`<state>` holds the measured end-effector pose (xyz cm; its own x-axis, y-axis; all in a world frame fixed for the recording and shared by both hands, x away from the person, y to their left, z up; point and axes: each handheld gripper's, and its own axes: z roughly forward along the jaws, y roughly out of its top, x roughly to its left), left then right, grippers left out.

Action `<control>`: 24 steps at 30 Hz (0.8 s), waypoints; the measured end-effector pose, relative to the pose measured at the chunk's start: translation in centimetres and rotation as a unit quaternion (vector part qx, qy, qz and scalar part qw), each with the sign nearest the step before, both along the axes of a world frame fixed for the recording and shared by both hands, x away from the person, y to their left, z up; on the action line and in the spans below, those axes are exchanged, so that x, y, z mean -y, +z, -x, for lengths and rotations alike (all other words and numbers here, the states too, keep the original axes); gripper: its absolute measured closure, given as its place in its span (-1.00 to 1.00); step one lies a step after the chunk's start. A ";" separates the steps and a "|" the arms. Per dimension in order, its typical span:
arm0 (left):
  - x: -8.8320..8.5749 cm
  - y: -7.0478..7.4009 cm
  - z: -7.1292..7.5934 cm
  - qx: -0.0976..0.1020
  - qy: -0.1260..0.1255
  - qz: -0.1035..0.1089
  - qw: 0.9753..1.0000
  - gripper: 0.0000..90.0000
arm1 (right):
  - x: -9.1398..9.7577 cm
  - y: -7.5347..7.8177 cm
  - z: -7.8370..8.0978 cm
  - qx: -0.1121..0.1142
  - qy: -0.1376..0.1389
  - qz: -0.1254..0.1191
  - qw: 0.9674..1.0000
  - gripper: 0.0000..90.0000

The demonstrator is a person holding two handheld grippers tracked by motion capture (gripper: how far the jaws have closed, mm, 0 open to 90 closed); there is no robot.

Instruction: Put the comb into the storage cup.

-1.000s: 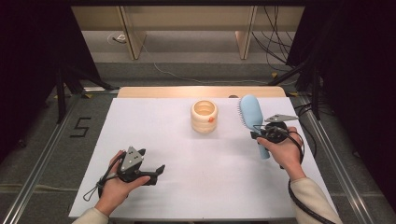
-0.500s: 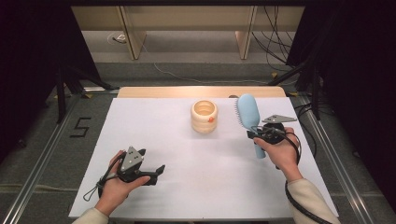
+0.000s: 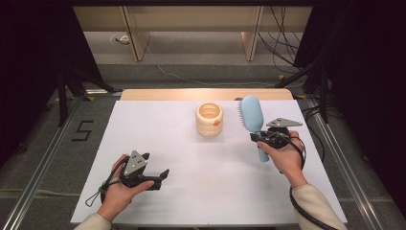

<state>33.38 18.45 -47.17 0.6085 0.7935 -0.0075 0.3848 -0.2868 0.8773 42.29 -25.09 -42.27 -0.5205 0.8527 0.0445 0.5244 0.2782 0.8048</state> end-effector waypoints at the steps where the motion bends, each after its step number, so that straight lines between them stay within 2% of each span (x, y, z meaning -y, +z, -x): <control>1: 0.0 0.0 0.0 0.000 0.000 0.000 1.000 -0.83 | -0.1 0.0 0.0 0.001 0.000 0.000 1.000 0.56; 8: 0.0 0.0 0.0 0.000 0.001 0.001 1.000 -0.83 | -0.5 0.1 0.1 0.011 0.003 -0.004 1.000 0.56; 24: 0.0 0.0 0.0 0.000 0.000 0.001 1.000 -0.83 | -0.7 0.2 0.2 0.013 0.010 -0.006 1.000 0.56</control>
<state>33.36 18.47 -47.15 0.6088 0.7933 -0.0081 0.3841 -0.2858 0.8779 42.05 -24.37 -42.06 -0.5391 0.8412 0.0416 0.4978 0.2784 0.8214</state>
